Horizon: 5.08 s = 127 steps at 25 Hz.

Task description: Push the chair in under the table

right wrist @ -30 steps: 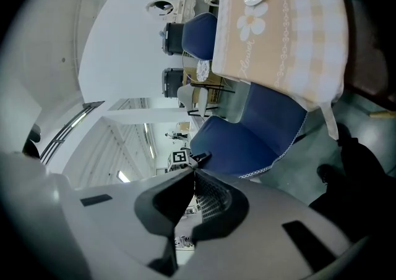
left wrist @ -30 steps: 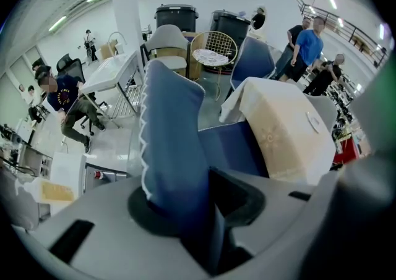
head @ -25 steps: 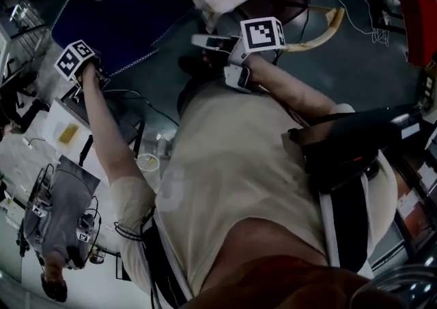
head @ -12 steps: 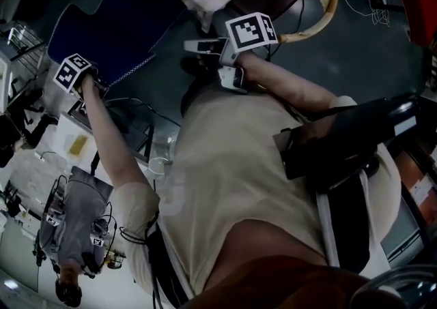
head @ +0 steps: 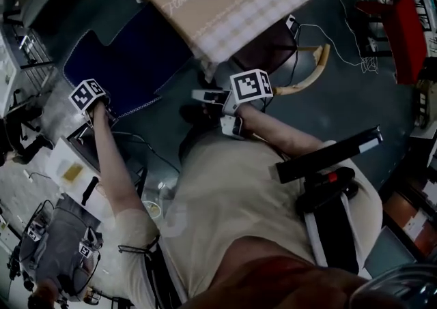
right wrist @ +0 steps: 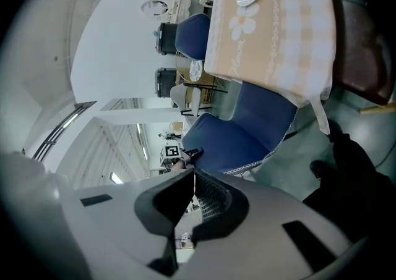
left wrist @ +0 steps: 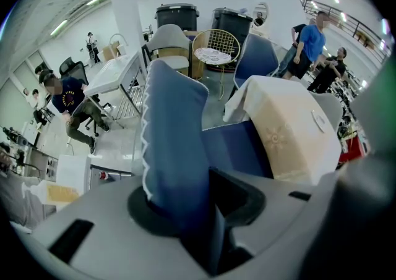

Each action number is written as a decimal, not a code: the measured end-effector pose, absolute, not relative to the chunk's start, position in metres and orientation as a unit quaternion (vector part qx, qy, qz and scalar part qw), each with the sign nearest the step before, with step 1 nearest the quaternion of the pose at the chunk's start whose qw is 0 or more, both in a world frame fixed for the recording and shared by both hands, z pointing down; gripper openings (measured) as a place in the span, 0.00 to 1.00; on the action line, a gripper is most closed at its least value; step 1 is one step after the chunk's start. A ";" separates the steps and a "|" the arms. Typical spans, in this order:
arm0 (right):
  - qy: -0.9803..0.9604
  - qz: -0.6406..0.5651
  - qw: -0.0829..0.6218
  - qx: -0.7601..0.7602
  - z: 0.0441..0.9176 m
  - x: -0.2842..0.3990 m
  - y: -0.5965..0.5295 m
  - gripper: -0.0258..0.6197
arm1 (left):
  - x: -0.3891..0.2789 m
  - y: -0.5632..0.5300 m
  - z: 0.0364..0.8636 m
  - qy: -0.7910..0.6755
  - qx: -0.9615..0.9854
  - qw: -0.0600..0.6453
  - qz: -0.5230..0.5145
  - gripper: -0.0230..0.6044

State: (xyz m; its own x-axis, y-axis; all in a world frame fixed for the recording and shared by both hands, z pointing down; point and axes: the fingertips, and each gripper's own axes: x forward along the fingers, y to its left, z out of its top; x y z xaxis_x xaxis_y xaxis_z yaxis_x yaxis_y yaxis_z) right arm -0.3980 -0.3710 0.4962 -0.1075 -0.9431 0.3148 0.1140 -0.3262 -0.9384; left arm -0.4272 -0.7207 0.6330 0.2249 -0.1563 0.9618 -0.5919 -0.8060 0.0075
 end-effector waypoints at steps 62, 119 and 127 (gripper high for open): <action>0.457 -0.646 0.341 -0.508 0.480 -0.419 -0.387 0.06 | -0.430 -0.698 0.623 -0.234 0.781 0.365 0.449 0.33; 0.574 -0.454 0.372 -0.570 0.394 -0.479 -0.299 0.06 | -0.456 -0.673 0.632 -0.278 0.823 0.196 0.454 0.28; 0.528 -0.464 0.459 -0.543 0.393 -0.497 -0.281 0.06 | -0.493 -0.669 0.619 -0.295 0.809 0.244 0.446 0.28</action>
State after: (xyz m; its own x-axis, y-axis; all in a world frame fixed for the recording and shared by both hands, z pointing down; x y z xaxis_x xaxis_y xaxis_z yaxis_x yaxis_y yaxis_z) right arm -0.4967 -0.2811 0.3931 0.0110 -0.9998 0.0180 -0.1472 -0.0195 -0.9889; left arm -0.4930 -0.6691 0.6193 0.4286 -0.2597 0.8654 -0.6945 -0.7073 0.1318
